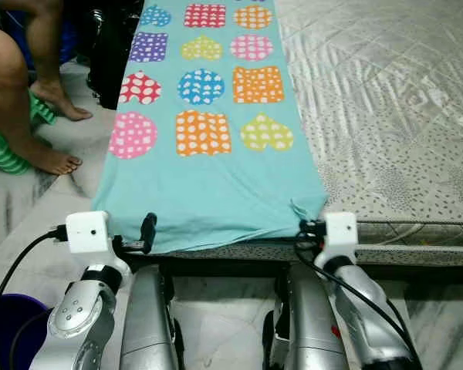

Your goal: Clean up the room

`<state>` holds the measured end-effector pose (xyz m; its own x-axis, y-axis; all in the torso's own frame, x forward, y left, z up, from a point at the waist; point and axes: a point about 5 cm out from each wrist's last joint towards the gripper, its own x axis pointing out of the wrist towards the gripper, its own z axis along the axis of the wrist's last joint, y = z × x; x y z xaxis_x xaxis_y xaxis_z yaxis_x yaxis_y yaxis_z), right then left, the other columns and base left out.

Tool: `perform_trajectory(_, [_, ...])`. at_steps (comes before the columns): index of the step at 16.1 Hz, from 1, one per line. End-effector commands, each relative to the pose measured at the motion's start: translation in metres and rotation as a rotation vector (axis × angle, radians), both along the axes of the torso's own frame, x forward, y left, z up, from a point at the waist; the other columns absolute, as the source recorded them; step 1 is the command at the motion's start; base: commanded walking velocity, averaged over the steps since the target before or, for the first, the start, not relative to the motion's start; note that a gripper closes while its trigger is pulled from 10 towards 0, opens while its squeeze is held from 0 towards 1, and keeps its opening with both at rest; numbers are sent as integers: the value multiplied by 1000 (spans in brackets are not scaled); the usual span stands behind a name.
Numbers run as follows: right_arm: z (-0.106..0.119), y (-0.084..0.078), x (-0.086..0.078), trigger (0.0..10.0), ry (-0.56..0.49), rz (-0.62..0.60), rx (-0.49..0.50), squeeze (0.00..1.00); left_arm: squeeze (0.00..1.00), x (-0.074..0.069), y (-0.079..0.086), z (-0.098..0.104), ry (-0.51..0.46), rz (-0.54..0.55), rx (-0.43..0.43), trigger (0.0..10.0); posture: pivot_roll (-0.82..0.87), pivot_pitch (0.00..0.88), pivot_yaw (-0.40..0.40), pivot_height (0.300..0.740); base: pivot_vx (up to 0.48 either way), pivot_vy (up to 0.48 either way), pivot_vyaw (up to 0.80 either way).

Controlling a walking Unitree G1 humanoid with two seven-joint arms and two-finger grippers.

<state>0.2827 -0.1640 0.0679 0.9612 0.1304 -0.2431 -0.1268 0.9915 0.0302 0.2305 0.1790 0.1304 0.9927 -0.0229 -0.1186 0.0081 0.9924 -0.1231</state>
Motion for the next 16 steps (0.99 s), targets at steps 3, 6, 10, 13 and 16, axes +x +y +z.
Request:
perform_trajectory(3, [-6,-11,-10,10000,51,-65,5,1000,0,-1,0,-6,22,2,-5,10000,54,196,20,531,0,0,0])
perform_trajectory(6, [-5,-18,-12,10000,67,-84,-44,1000,0,0,-1,-7,22,-2,-8,10000,47,191,20,531,0,0,0])
perform_trajectory(10, [-4,-53,-5,10000,98,-203,-330,1000,0,3,-2,-8,18,-2,-10,10000,41,183,16,531,0,0,0])
perform_trajectory(13, [8,-71,3,10000,62,-274,-423,1000,0,6,-1,-8,12,3,-10,10000,34,177,13,531,0,0,0])
perform_trajectory(16, [36,-67,19,10000,-72,-312,-416,1000,0,9,-2,-6,-7,9,-12,10000,29,169,11,531,0,0,0])
